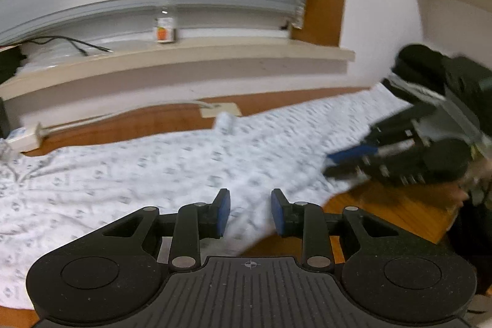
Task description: Fold clothes
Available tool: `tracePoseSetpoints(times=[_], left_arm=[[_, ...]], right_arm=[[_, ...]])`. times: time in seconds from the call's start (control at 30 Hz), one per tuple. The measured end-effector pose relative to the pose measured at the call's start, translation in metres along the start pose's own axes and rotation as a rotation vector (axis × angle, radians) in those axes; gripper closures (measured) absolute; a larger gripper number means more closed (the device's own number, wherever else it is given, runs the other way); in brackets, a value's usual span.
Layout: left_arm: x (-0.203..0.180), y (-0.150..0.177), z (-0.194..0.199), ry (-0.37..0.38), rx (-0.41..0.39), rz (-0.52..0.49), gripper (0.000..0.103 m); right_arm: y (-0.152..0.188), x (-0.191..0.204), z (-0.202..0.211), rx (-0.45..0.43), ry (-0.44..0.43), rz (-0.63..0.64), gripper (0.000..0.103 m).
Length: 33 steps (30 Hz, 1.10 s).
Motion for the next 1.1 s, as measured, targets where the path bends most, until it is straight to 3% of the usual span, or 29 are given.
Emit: tracePoseSetpoints(times=[0.13, 0.3, 0.37, 0.5, 0.67, 0.77, 0.93, 1.1], left_arm=[[-0.014, 0.008, -0.004, -0.032, 0.003, -0.019, 0.069], [-0.023, 0.007, -0.011, -0.060, -0.004, -0.070, 0.054], [-0.025, 0.005, -0.015, -0.086, -0.012, -0.105, 0.056], [-0.020, -0.001, -0.014, -0.089, -0.034, -0.121, 0.099], [-0.005, -0.027, 0.010, -0.082, -0.113, -0.094, 0.099], [-0.006, -0.035, 0.014, -0.090, -0.120, -0.091, 0.099], [-0.020, -0.018, 0.013, -0.111, -0.107, -0.087, 0.085], [-0.039, 0.003, 0.008, -0.095, -0.059, -0.139, 0.082]], right_arm=[[-0.010, -0.009, 0.012, -0.079, 0.015, -0.050, 0.098], [-0.018, -0.011, 0.014, -0.124, 0.038, -0.068, 0.098], [-0.019, -0.012, 0.014, -0.128, 0.038, -0.075, 0.098], [-0.020, -0.016, 0.015, -0.133, 0.030, -0.094, 0.098], [-0.029, -0.018, 0.018, -0.158, 0.036, -0.092, 0.098], [-0.037, -0.022, 0.017, -0.170, 0.048, -0.103, 0.098], [-0.037, -0.029, -0.002, -0.121, 0.073, -0.122, 0.099], [-0.028, -0.030, -0.015, -0.073, 0.081, -0.136, 0.098]])
Point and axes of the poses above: each gripper's, at about its wrist camera, not at the fingertips, and z roughly against the way its jaws point, x to its left, y to its underside, the point moved 3 cm from there along -z, roughly the way its jaws point, and after that the axes turned 2 degrees about z, right-handed, at the moved point
